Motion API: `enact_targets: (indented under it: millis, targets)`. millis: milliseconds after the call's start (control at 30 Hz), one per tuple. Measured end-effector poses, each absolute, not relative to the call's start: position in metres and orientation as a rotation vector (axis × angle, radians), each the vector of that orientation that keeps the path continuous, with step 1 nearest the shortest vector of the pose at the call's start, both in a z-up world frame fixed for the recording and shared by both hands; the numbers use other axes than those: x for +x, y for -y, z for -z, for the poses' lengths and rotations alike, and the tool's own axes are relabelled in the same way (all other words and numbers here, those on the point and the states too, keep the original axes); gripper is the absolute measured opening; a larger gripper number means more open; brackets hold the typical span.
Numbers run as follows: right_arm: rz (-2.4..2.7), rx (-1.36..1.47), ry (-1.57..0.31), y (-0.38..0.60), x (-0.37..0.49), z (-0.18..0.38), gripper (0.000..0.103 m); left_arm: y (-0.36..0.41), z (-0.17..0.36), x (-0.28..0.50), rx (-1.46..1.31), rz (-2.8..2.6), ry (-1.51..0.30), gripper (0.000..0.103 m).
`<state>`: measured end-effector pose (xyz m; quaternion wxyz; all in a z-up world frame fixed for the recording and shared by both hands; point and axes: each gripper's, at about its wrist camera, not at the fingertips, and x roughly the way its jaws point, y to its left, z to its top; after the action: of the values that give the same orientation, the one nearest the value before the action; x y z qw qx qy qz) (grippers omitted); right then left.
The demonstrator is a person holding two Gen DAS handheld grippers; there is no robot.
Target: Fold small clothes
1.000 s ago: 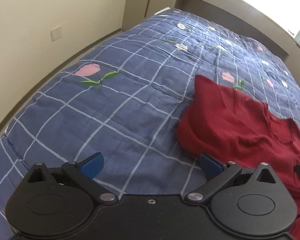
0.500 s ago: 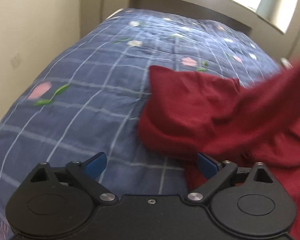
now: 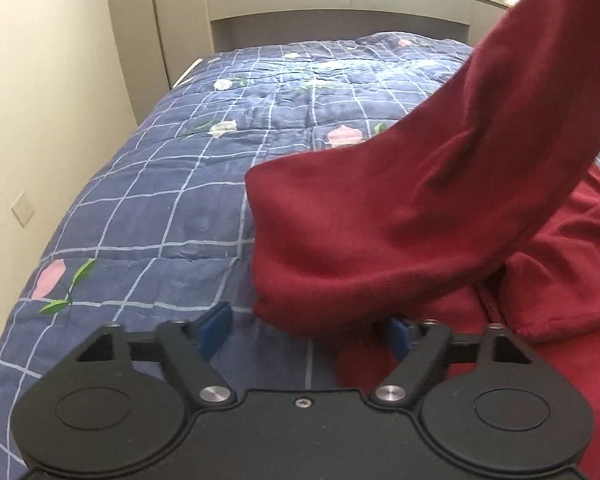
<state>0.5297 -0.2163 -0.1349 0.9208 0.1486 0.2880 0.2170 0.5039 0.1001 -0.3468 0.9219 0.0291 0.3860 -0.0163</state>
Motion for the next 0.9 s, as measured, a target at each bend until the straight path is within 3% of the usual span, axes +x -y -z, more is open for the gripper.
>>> enact_targets:
  millis: [200,433,633,900]
  targets:
    - [-0.394,0.314,-0.597,0.232,0.53,0.141,0.002,-0.103,0.338,0.503,0.058,0.038,-0.741,0.063]
    - [-0.339,0.363,-0.662,0.247,0.527,0.167,0.003,-0.109,0.34,0.515,0.036,-0.008,-0.835,0.035]
    - [-0.315,0.37,-0.696,0.254,0.522,0.184,0.002,-0.131,0.339,0.518,-0.132,-0.028,-0.905,0.017]
    - [-0.24,0.357,-0.79,0.261,0.522,0.23,0.002,-0.162,0.329,0.512,-0.356,-0.088,-0.931,0.013]
